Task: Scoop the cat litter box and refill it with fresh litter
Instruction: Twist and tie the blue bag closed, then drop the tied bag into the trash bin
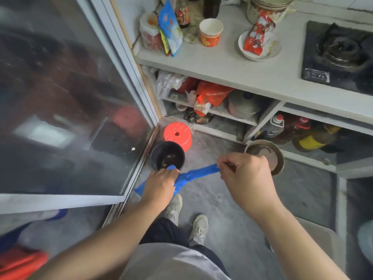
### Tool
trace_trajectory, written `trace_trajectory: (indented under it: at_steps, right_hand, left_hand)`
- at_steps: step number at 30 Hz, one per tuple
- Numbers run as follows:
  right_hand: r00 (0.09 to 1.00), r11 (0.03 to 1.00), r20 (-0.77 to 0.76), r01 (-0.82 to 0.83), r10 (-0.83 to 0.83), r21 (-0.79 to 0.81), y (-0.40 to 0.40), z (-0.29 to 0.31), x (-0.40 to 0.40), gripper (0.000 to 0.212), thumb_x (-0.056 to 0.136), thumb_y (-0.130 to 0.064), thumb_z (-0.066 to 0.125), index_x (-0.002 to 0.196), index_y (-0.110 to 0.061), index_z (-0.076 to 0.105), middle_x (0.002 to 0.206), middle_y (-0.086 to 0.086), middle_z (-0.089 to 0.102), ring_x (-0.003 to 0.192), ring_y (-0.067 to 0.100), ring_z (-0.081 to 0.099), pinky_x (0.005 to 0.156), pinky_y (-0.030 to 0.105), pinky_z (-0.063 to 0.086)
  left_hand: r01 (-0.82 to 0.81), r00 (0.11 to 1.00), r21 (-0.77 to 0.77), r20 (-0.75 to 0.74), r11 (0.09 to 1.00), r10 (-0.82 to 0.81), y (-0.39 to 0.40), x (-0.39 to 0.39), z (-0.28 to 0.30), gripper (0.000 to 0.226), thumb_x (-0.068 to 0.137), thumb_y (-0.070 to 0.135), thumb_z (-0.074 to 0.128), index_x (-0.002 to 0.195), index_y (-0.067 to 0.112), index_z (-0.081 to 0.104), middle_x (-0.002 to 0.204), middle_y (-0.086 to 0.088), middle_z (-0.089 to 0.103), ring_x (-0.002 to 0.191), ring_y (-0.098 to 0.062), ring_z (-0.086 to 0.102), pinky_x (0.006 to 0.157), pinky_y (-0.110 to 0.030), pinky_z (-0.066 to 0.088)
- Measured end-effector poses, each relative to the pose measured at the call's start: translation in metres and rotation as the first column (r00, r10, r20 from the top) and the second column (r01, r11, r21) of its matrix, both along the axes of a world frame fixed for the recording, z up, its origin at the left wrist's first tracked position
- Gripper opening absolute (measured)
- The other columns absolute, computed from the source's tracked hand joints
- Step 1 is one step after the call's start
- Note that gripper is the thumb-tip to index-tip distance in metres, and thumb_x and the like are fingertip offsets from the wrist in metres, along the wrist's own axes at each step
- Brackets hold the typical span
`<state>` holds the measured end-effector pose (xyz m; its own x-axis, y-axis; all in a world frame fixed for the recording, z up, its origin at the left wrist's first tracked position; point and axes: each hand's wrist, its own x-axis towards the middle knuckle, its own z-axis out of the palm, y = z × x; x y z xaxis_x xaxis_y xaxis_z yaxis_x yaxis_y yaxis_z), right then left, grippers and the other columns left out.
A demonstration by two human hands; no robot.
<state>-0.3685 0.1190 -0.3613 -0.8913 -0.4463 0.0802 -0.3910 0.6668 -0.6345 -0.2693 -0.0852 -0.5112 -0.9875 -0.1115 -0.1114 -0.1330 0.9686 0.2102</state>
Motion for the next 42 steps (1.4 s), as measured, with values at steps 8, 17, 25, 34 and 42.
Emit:
trace_trajectory:
  at_steps: [8,17,25,34,42]
  right_hand:
    - [0.969,0.998,0.247,0.008,-0.025,0.07,-0.068,-0.034,-0.016,0.018,0.08,0.001,0.069,0.074,-0.015,0.077,0.054,-0.003,0.066,0.05,0.021,0.061,0.052,0.035,0.051]
    - [0.841,0.991,0.532,0.036,-0.098,0.126,-0.18,-0.056,-0.032,0.021,0.083,-0.007,0.067,0.075,-0.025,0.074,0.057,-0.004,0.07,0.056,0.011,0.068,0.061,0.029,0.056]
    - [0.728,0.986,0.68,-0.038,-0.084,0.163,-0.234,-0.119,-0.046,0.018,0.082,-0.003,0.064,0.084,-0.017,0.075,0.066,0.004,0.072,0.065,0.019,0.067,0.054,0.012,0.045]
    - [0.785,0.855,0.591,-0.425,0.185,0.297,-0.248,-0.227,-0.08,0.018,0.091,-0.008,0.054,0.081,-0.003,0.068,0.081,0.012,0.067,0.074,0.03,0.062,0.067,0.04,0.053]
    - [0.767,0.832,0.597,-0.476,0.235,0.285,-0.265,-0.291,-0.122,0.024,0.091,0.0,0.048,0.087,-0.005,0.071,0.082,0.008,0.066,0.076,0.029,0.065,0.065,0.034,0.054]
  left_hand:
    - [-0.089,0.989,0.059,0.121,0.994,0.082,-0.064,0.001,-0.043,0.048,0.028,-0.002,0.083,0.063,0.014,0.054,0.05,0.001,0.05,0.042,-0.021,0.051,0.043,-0.025,0.035]
    - [-0.272,0.94,0.25,0.274,0.929,0.202,-0.156,-0.014,-0.074,0.034,0.063,0.032,0.086,0.089,0.02,0.067,0.077,0.0,0.067,0.073,-0.025,0.066,0.066,-0.034,0.044]
    - [-0.367,0.891,0.373,0.405,0.852,0.206,-0.178,-0.047,-0.088,0.059,0.076,0.031,0.077,0.13,0.024,0.055,0.124,0.006,0.062,0.113,-0.02,0.061,0.093,-0.034,0.047]
    - [-0.531,0.738,0.349,0.639,0.772,0.218,-0.185,-0.057,-0.105,0.029,0.09,0.036,0.061,0.117,0.027,0.057,0.115,0.011,0.063,0.103,-0.013,0.061,0.09,-0.036,0.051]
    - [-0.701,0.626,0.348,0.719,0.622,0.303,-0.171,-0.066,-0.124,0.034,0.093,0.032,0.06,0.124,0.018,0.06,0.121,0.003,0.067,0.106,-0.014,0.063,0.088,-0.026,0.048]
